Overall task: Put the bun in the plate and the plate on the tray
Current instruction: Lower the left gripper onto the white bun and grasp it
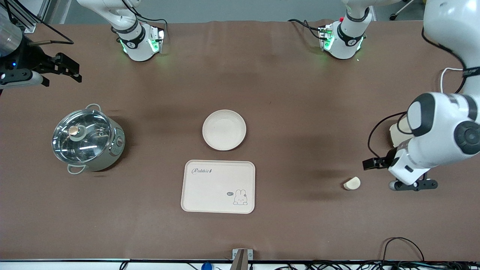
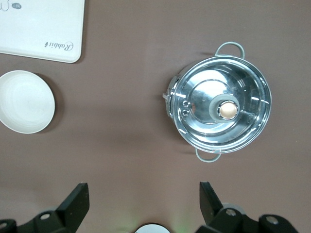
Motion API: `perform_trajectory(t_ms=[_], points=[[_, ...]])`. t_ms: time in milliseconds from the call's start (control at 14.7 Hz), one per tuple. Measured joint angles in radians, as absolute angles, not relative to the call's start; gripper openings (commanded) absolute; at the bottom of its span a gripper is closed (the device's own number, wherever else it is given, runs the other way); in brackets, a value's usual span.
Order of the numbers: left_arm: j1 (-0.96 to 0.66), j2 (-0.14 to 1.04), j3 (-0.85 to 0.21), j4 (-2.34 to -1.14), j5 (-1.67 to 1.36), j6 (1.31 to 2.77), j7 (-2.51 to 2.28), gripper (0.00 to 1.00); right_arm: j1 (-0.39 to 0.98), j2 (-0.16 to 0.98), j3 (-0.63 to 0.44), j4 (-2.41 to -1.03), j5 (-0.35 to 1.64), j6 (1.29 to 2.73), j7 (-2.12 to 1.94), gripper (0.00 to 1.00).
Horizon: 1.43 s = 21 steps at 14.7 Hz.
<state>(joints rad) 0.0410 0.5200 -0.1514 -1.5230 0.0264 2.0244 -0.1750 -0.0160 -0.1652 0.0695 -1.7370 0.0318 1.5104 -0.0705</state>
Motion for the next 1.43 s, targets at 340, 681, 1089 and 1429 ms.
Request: perform_trajectory(t_ms=[340,681,1089,1429], points=[[0.029,0.664,-0.151,-1.52,0.026,2.207,-0.219,0.95,-0.014,-0.165,0.063,-1.736,0.031,1.518,-0.071,1.0],[0.029,0.747,-0.145,-1.518,0.026,2.324,-0.262,0.82,-0.012,-0.152,0.064,-1.74,0.031,1.562,-0.069,1.0],[0.033,0.768,-0.14,-1.518,0.06,2.337,-0.275,0.52,0.004,-0.111,0.067,-1.74,0.031,1.589,-0.065,1.0],[0.034,0.786,-0.14,-1.519,0.06,2.337,-0.281,0.35,0.01,-0.111,0.068,-1.74,0.031,1.58,-0.064,1.0]])
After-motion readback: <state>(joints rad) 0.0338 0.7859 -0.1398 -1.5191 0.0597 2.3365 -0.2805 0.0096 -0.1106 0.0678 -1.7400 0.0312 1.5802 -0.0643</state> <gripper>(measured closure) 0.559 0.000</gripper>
